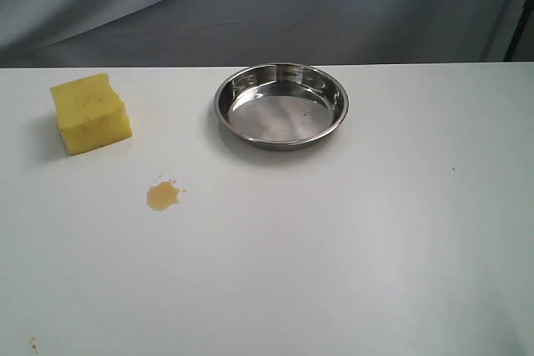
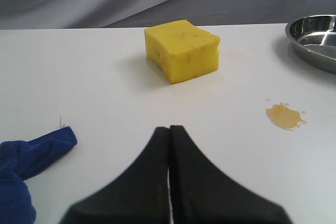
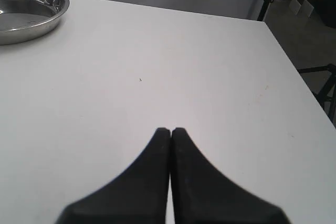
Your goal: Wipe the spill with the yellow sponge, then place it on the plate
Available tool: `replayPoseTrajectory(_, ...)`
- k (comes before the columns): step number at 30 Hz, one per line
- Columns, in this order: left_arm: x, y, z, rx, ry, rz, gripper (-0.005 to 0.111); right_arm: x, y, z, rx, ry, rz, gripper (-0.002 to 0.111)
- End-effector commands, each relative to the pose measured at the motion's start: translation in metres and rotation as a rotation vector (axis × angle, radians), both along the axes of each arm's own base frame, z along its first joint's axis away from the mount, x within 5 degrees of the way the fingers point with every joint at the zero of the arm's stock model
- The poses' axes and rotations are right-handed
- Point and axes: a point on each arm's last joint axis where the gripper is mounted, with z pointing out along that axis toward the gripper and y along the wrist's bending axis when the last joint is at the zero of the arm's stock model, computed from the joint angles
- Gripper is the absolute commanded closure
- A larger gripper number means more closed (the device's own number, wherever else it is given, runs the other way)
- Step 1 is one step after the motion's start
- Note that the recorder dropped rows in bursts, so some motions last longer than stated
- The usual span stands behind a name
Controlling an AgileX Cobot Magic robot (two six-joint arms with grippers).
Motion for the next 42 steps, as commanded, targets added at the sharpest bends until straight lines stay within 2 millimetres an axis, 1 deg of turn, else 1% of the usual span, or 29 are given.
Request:
replayPoseTrajectory(1,0.000,0.000,0.000,0.000,-0.003,-0.002,0.107,0.000,0.000,-0.001,0.008,-0.002,-0.005,0.108)
replayPoseTrajectory(31,0.000,0.000,0.000,0.000,-0.003,-0.002,0.107,0.000,0.000,-0.001,0.008,-0.002,-0.005,0.108)
replayPoseTrajectory(32,0.000,0.000,0.000,0.012,-0.003,-0.004,0.107,0.000,0.000,-0.001,0.006,-0.001,-0.004,0.108)
replayPoseTrajectory(35,0.000,0.003,0.001,0.128,-0.007,-0.010,0.107,0.000,0.000,-0.001,0.006,-0.001,-0.004,0.108)
replayPoseTrajectory(37,0.001,0.003,0.001,0.134,-0.011,-0.010,0.107,0.000,0.000,-0.001,0.006,-0.001,-0.004,0.108)
replayPoseTrajectory(39,0.002,0.002,0.005,0.133,-0.063,-0.017,0.107,0.000,0.000,-0.001,0.006,-0.001,-0.004,0.108)
replayPoseTrajectory(42,0.004,-0.001,0.018,0.129,-0.204,-0.035,0.107,0.000,0.000,-0.001,0.006,-0.001,-0.004,0.108)
